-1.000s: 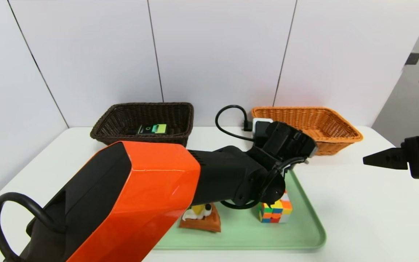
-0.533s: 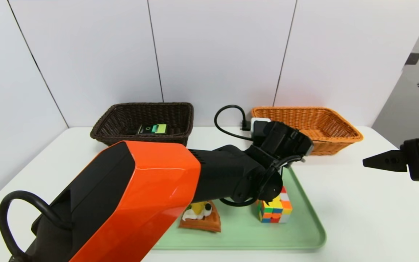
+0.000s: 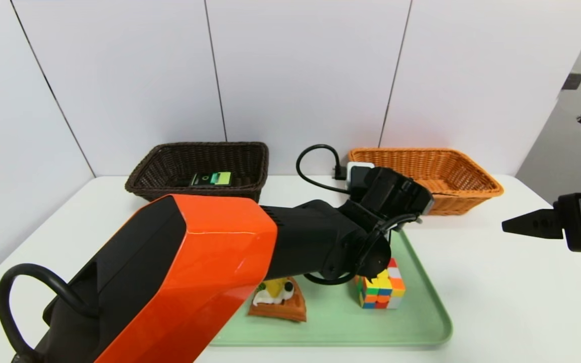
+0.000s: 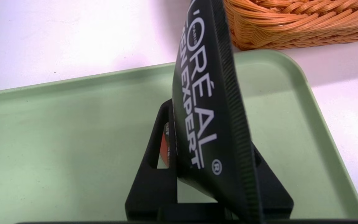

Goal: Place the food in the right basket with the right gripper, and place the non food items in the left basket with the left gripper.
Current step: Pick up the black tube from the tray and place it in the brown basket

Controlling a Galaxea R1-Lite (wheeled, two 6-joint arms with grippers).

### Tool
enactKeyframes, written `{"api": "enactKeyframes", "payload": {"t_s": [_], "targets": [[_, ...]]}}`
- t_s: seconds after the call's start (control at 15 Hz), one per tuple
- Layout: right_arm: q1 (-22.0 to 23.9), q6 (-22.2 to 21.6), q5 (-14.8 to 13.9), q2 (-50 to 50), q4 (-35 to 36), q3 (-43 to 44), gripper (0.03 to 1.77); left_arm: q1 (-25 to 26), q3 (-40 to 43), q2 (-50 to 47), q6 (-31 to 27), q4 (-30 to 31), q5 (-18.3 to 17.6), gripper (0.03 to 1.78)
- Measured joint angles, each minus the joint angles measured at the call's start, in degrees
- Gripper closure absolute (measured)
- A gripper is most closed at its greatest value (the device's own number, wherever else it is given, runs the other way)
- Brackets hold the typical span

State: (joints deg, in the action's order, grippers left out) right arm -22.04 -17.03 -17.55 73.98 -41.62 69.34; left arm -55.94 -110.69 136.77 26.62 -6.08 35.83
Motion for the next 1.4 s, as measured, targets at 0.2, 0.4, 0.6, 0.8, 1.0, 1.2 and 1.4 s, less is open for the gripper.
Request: {"api": "enactKeyframes", "payload": {"t_s": [0.2,0.4,0.6,0.8,1.0,1.2,1.4], "targets": [[0.0,0.0,0.0,0.0,0.0,0.0,0.10,0.0,0.1,-0.6,-0.1,-0.1,-0.1,1.40],[-0.1,0.0,0.0,0.0,0.0,0.0,0.10,-0.1,0.1,-1.2,-0.1,-0.2,-0.1,1.40],[-0.1,0.0,0.0,0.0,0.0,0.0,0.10,0.0,0.2,-3.2,-0.6,-0.3,-0.1,1.40],[-0.1,0.0,0.1,0.0,0.0,0.0,0.10,0.1,0.2,-7.1,-4.2,-0.3,-0.1,1.40],[-0.3,0.0,0.1,0.0,0.1,0.2,0.10,2.8,-0.6,-12.3,-10.6,-0.1,-0.4,1.40],[-0.5,-0.1,0.3,0.0,2.1,0.2,0.10,8.0,-1.4,-17.0,-14.6,-0.4,-0.7,1.40],[-0.6,0.0,0.4,0.0,3.0,0.2,0.10,14.6,-1.0,-20.9,-16.3,-1.3,-1.2,1.40]]}}
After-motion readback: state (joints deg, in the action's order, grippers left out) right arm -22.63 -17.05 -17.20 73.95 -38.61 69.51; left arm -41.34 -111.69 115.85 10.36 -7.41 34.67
